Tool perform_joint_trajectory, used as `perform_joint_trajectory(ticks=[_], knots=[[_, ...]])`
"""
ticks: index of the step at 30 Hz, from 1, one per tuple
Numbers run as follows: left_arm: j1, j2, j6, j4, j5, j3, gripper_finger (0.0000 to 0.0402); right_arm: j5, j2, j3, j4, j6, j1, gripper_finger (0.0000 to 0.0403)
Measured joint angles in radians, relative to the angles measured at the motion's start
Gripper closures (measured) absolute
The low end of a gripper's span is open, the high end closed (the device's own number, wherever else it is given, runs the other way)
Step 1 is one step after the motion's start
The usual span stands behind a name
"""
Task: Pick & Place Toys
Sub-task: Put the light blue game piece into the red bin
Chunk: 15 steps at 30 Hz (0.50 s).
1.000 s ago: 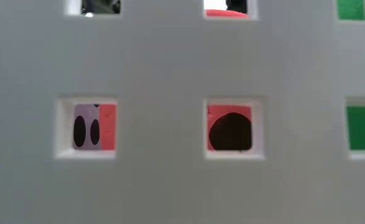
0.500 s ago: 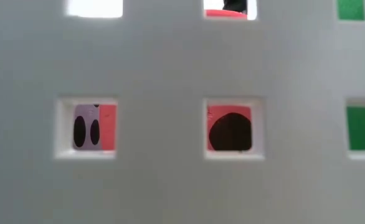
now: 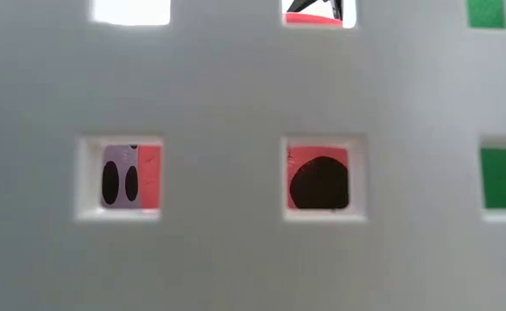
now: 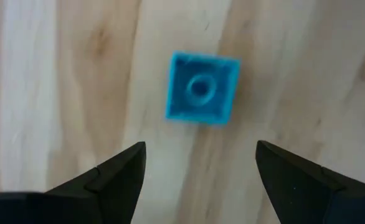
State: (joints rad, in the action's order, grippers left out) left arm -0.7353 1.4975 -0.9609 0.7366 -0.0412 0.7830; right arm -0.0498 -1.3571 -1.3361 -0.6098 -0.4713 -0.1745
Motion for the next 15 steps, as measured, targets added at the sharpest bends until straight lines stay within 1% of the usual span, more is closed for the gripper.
perform_joint_trajectory(ticks=[5, 7, 10, 15], knots=[[0.0, 0.001, 0.027, -0.121, 0.041, -0.013, 0.0097, 0.0, 0.0, 0.0, 0.0, -0.02, 0.0, 0.0047], [0.0, 0.002, 0.027, -0.117, 0.073, -0.017, 0.0097, 0.0, 0.0, 0.0, -0.001, -0.02, 0.0, 0.0047], [0.002, 0.002, 0.021, -0.083, 0.087, -0.021, 0.0097, -0.001, 0.0, 0.0, -0.003, -0.02, 0.0, 0.0047], [0.002, 0.002, 0.026, -0.085, 0.122, -0.021, 0.0097, -0.002, 0.0, 0.001, -0.005, -0.018, 0.0, 0.0047]])
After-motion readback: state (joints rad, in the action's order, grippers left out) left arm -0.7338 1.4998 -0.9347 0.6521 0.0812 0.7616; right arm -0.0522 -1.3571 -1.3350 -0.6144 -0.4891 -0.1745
